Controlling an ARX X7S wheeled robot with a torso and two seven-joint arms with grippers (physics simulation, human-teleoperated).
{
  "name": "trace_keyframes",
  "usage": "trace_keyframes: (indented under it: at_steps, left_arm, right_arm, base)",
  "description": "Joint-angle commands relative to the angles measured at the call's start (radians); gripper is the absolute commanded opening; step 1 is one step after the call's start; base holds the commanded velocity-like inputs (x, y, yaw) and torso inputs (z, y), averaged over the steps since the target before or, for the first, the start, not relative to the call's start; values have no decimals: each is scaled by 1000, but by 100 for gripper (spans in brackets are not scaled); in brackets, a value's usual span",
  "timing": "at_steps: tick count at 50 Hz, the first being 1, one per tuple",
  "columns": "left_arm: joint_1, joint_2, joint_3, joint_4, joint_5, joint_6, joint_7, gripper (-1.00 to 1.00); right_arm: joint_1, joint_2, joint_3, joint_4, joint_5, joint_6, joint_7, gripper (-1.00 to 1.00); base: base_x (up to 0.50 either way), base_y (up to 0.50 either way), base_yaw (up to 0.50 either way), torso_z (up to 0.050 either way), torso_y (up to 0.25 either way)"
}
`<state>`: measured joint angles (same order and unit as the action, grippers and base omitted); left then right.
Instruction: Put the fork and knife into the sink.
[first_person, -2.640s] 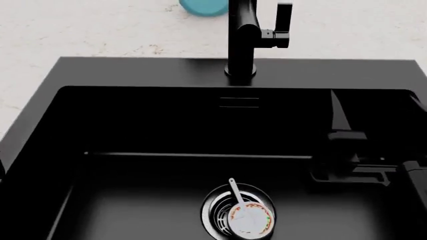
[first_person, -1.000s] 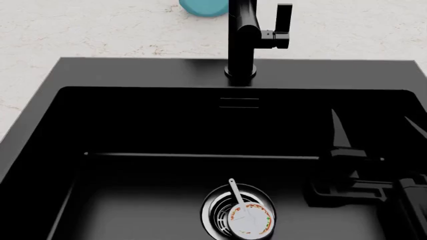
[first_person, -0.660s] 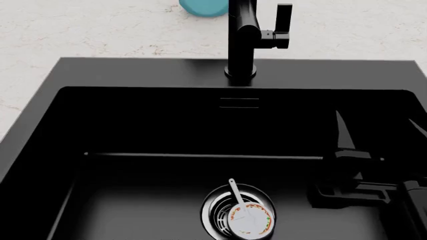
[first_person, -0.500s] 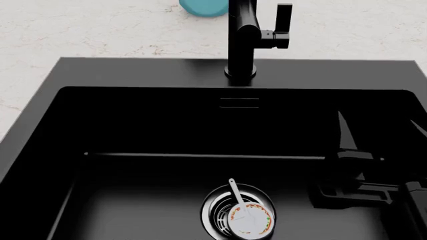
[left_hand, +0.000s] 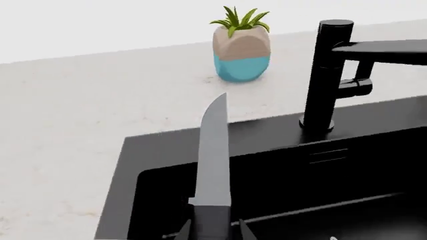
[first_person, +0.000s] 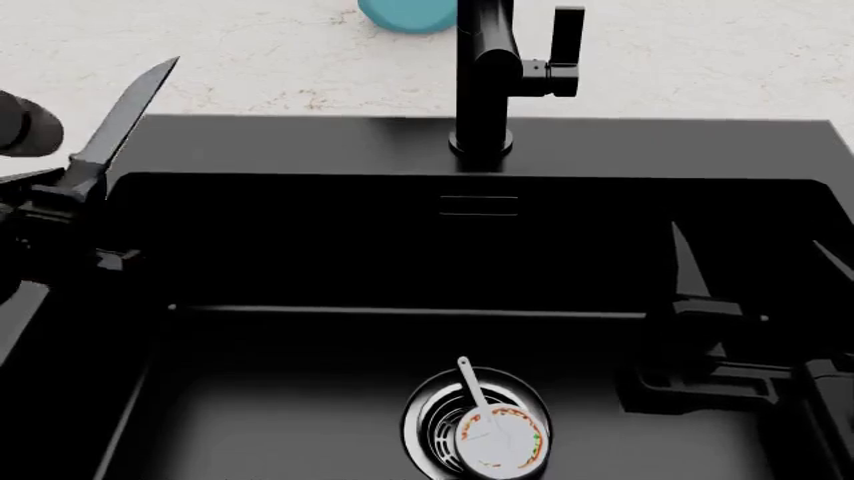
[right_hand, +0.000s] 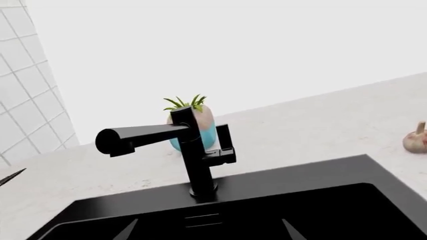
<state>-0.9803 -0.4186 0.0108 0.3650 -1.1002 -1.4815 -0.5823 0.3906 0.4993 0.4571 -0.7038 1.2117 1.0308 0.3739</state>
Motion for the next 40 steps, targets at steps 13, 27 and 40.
trace_keyframes:
  at_steps: [13,27,40]
  left_arm:
    - [125,149,507,-226,213,250,255,-100]
    - [183,269,620,-928,452,659,435,-100]
    - [134,394,669,-1413,531,880,577,-100]
  right_arm:
    - [-25,-21,31,-12,-21,-23,-31,100]
    - [-51,-18,52,-27,-2,-32,-27,100]
    - [-32,-12,33,-20,2,-28,-10,100]
  base:
    - [0,0,0,0,0]
    - [0,0,0,0,1]
    - [14,-1,-9,-14,0]
